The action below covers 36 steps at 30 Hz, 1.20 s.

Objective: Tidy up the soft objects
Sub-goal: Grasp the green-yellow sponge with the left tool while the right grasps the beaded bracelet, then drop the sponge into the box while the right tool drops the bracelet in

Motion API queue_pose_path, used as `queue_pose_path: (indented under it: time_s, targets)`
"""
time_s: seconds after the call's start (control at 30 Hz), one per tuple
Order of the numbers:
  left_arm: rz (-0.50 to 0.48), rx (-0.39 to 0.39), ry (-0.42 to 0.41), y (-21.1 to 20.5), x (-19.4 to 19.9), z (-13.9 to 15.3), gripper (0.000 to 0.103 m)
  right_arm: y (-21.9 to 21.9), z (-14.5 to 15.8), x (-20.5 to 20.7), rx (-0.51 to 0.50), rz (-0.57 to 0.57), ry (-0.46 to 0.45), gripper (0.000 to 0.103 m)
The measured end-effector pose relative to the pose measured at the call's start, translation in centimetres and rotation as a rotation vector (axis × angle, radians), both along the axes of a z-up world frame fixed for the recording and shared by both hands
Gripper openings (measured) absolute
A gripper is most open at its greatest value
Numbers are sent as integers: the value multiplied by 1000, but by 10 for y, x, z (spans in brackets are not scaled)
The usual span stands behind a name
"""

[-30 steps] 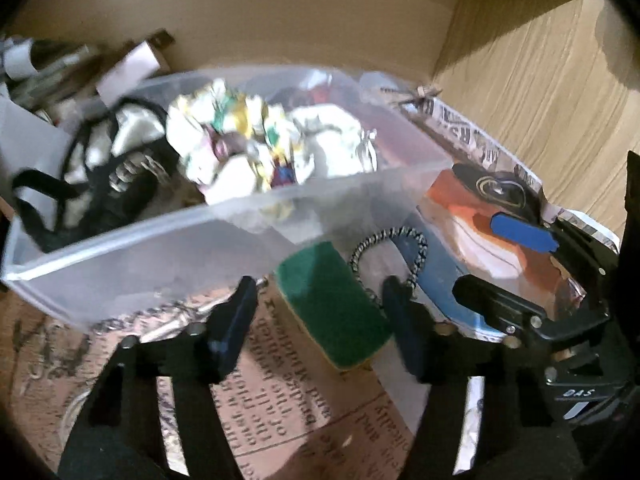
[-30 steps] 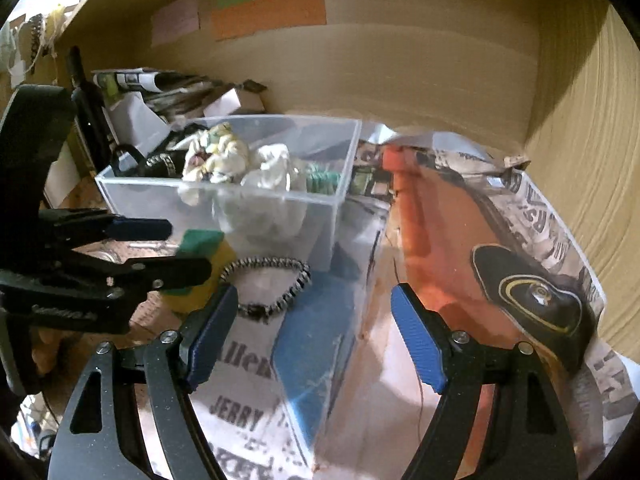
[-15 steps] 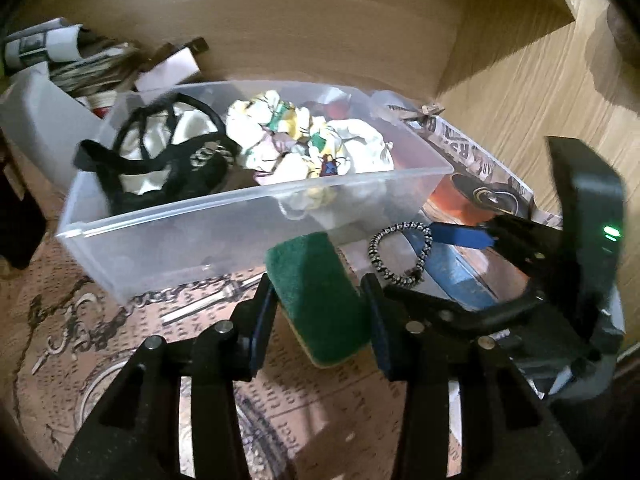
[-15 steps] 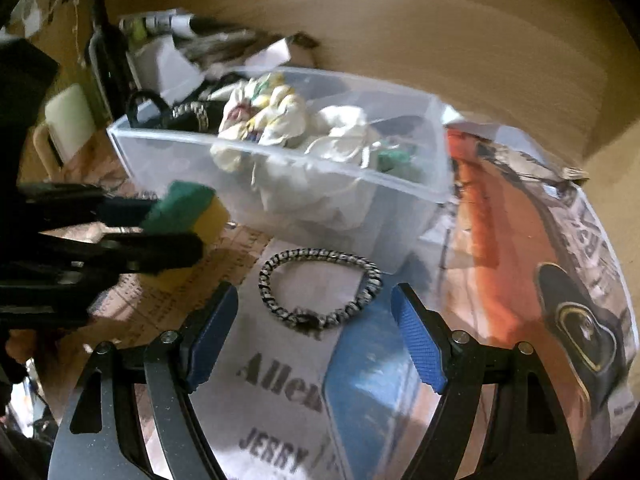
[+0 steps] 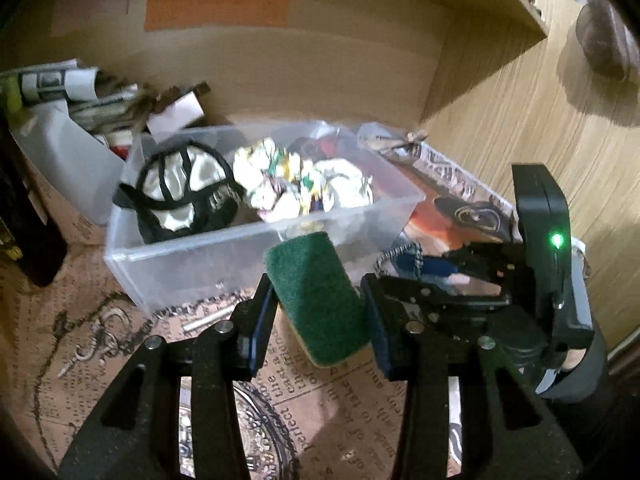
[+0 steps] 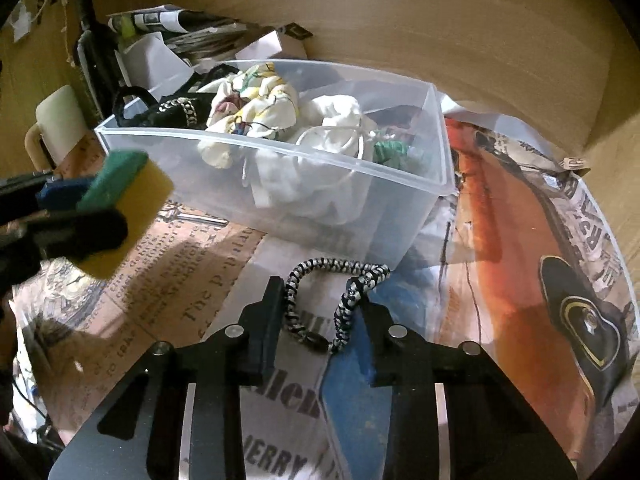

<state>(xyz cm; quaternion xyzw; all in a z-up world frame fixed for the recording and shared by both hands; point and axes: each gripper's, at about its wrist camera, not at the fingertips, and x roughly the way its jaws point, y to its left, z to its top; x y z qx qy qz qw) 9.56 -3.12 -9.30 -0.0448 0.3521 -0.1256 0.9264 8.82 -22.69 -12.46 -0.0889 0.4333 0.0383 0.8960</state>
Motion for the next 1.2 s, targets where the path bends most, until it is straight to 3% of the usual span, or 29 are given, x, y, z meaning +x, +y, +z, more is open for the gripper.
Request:
queue_pose_path:
  time_s: [0.37, 0.67, 0.93, 1.13, 1.2]
  targets:
    - [60, 8, -106, 20, 8, 42, 43, 13, 52, -25, -9, 38, -160, 28]
    - [116, 34, -99, 34, 49, 46, 43, 21, 84, 10, -27, 60, -265, 28]
    - [119, 46, -29, 38, 89, 24, 43, 20, 72, 70, -39, 34, -222, 28]
    - [112, 61, 2, 37, 103, 9, 43, 13, 42, 103, -21, 14, -123, 28]
    - [105, 66, 6, 36, 105, 6, 45, 11, 32, 107, -28, 6, -90, 33]
